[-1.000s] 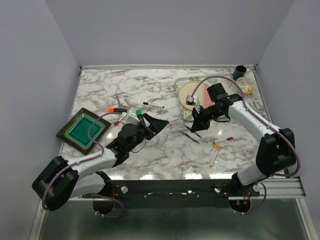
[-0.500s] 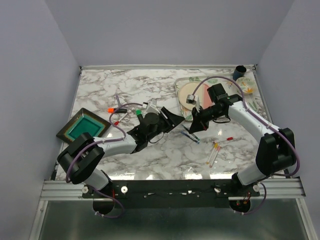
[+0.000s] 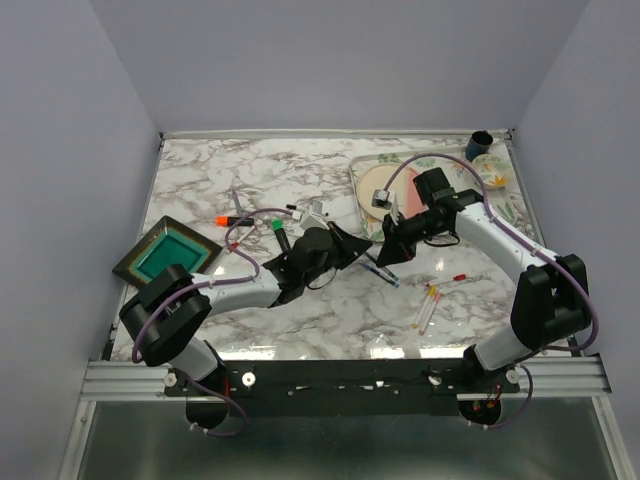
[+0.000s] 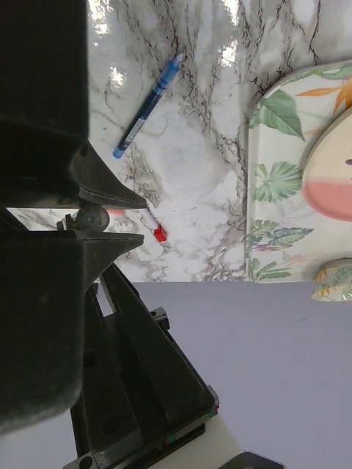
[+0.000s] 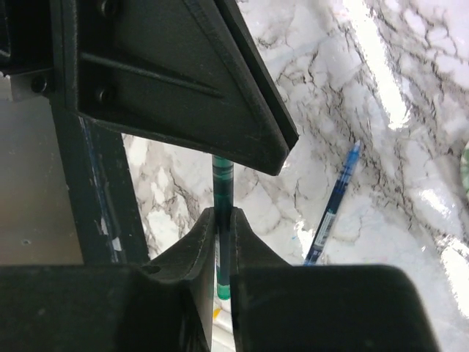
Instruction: Open the pen caps
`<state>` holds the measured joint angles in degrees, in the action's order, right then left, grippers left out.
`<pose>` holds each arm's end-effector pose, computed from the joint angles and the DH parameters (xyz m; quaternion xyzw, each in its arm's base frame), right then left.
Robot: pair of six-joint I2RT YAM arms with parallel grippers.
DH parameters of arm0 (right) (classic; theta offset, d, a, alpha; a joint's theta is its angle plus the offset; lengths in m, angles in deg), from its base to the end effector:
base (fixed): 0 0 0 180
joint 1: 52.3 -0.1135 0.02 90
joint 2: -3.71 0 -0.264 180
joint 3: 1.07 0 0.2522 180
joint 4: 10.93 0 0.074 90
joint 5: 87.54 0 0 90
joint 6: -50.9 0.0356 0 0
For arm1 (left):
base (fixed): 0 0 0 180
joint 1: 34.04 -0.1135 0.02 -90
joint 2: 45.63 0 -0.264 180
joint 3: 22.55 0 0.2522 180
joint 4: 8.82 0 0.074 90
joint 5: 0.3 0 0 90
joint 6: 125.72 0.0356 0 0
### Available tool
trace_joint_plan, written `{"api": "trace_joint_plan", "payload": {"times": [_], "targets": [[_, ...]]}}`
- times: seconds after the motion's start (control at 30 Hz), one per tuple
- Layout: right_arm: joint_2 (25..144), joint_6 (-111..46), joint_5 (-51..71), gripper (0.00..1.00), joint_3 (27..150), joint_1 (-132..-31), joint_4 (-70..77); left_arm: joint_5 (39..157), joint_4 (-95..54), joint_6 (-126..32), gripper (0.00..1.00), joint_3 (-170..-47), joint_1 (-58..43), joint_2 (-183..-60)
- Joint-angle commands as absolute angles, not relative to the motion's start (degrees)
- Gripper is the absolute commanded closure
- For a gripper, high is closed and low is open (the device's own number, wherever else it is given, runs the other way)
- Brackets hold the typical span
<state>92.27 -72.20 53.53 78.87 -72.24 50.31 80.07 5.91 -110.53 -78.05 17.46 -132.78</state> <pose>0.2687 0.1269 0.2491 -0.4641 0.7613 0.4035 0.2054 0.2076 -0.2514 0.2131 -0.2107 0.7740 -0.4989 0.3281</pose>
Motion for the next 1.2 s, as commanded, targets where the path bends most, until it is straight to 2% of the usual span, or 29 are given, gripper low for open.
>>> {"api": "trace_joint_plan", "payload": {"times": [0.0, 0.1, 0.3, 0.37, 0.43, 0.47, 0.7, 0.87, 0.97, 1.17], "targets": [[92.2, -73.5, 57.9, 0.68, 78.4, -72.9, 50.1, 78.0, 5.1, -108.9, 1.0, -77.4, 17.7, -131.0], [92.1, -73.3, 59.4, 0.57, 78.2, -72.9, 49.4, 78.8, 8.4, -110.3, 1.0, -76.7, 18.5, -131.3], [92.9, -72.6, 60.8, 0.55, 78.2, -73.6, 48.6, 79.4, 13.3, -113.0, 1.0, -76.9, 19.6, -133.2], [93.0, -72.1, 60.6, 0.58, 78.0, -73.7, 47.9, 79.5, 14.5, -113.4, 1.0, -76.8, 19.7, -133.8], [93.5, -72.1, 60.7, 0.92, 78.1, -73.9, 48.4, 78.5, 14.4, -113.4, 1.0, -76.6, 19.7, -133.2], [93.7, -72.3, 60.6, 0.99, 78.3, -74.2, 49.0, 77.2, 14.1, -113.3, 1.0, -76.0, 19.6, -132.6], [94.9, -74.9, 53.6, 1.0, 78.3, -78.7, 51.8, 58.1, 4.2, -112.8, 1.0, -69.1, 11.6, -116.6], [95.6, -75.6, 51.2, 1.0, 78.4, -81.2, 52.0, 59.9, -4.1, -108.3, 1.0, -68.4, 2.3, -106.1], [94.2, -73.6, 49.2, 0.99, 77.3, -81.1, 49.2, 62.8, -6.6, -105.1, 1.0, -67.3, 1.6, -102.4], [94.4, -68.5, 37.3, 0.99, 75.1, -81.1, 42.6, 69.1, -16.3, -100.0, 1.0, -62.9, 1.6, -95.0]]}}
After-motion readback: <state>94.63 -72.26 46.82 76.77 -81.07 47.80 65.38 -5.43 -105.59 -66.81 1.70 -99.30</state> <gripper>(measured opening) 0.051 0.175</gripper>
